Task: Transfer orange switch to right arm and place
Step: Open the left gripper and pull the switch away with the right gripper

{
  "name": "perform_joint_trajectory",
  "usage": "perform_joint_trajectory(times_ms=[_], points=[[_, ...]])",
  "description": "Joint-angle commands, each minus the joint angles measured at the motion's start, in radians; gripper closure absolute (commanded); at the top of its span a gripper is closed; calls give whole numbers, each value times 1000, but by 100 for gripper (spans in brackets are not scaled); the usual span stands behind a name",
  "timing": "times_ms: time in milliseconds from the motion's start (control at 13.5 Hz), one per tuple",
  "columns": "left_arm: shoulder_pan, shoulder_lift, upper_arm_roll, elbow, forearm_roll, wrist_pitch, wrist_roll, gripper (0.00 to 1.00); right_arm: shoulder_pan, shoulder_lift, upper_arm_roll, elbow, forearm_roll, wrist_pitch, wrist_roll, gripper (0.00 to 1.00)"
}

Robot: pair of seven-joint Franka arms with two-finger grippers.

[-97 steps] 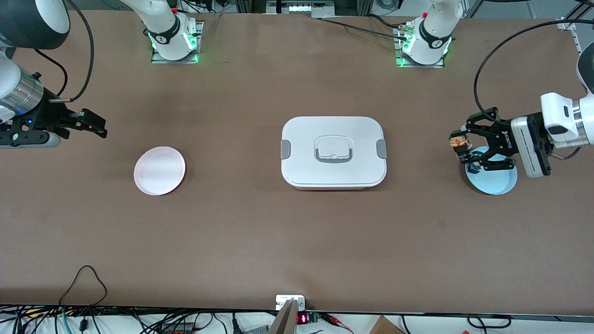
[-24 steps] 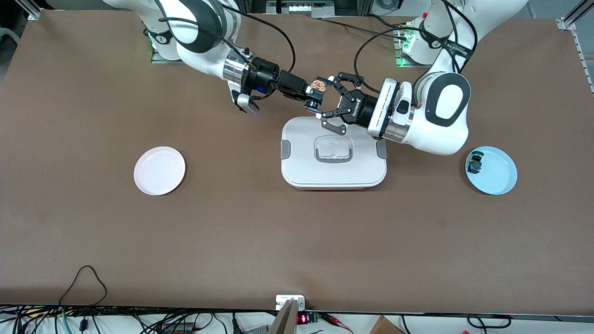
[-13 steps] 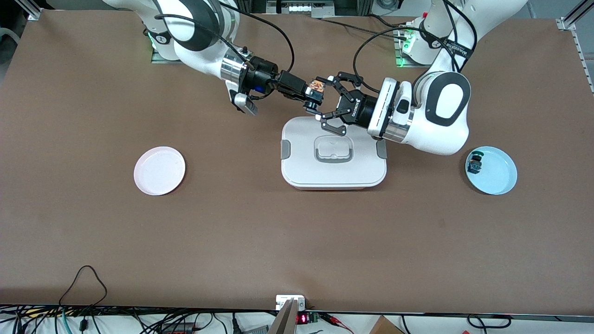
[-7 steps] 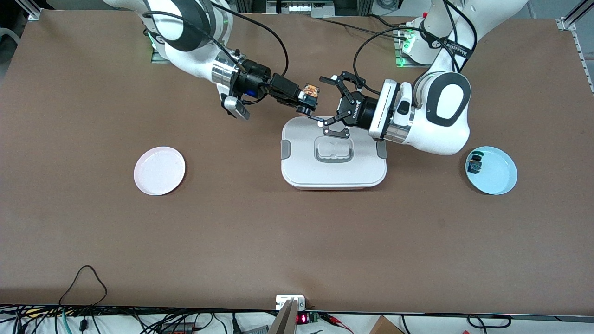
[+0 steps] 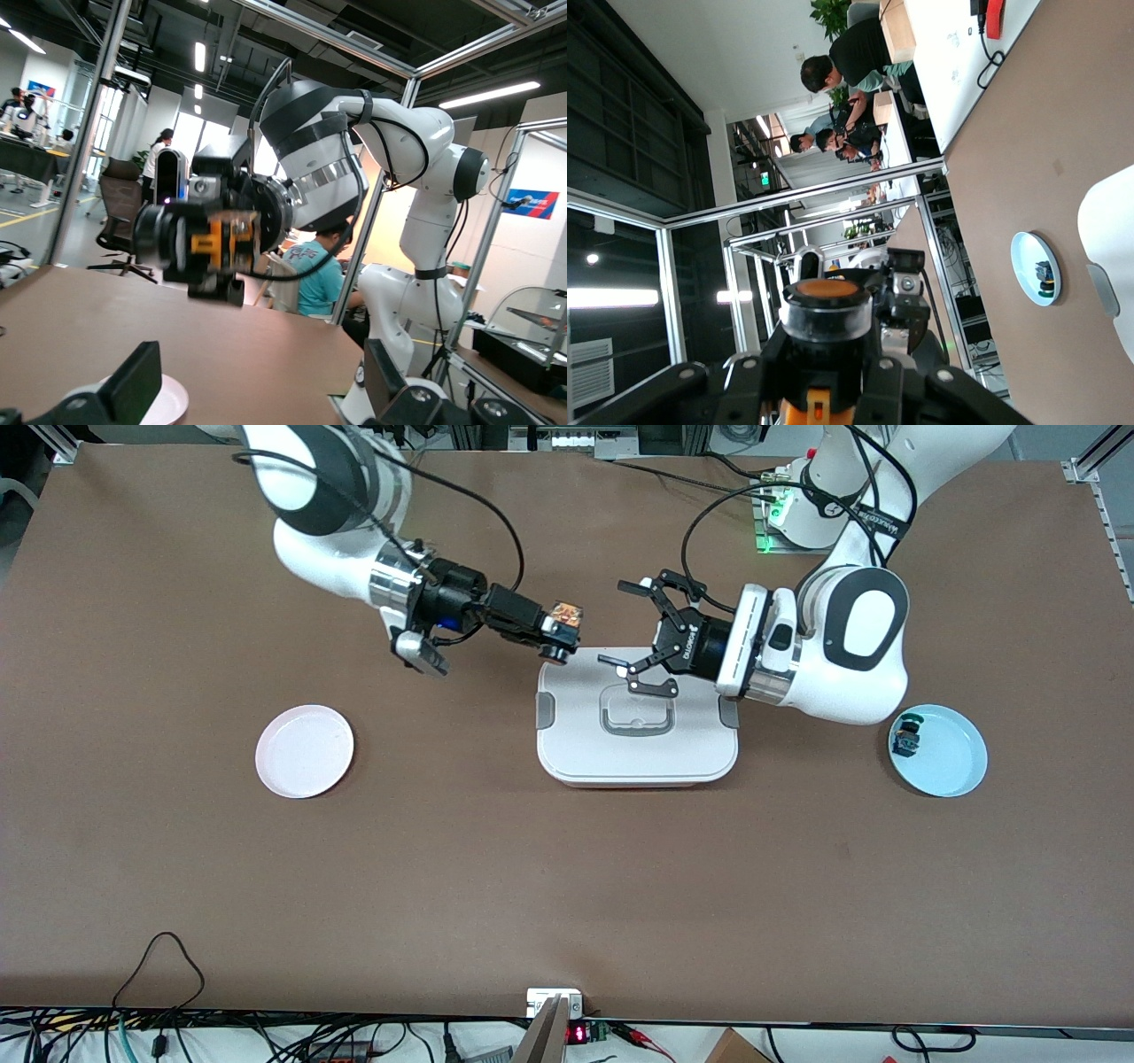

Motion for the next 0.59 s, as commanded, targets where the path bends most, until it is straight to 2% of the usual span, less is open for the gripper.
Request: perform_joint_trajectory(times_ms=[0, 149, 371, 520], points=[[16, -8, 21, -13, -24, 0, 93, 0, -121, -5, 9, -8, -131, -161, 76, 100], [33, -11, 22, -16, -19, 0, 95, 0, -226, -5, 9, -16, -285, -324, 106, 100], [44, -34, 59, -59, -4, 2, 89, 0, -357, -7, 9, -17, -441, -517, 124, 100], [47, -46, 96, -61, 49, 0, 89, 0, -405, -7, 7, -17, -511, -584, 124, 100]])
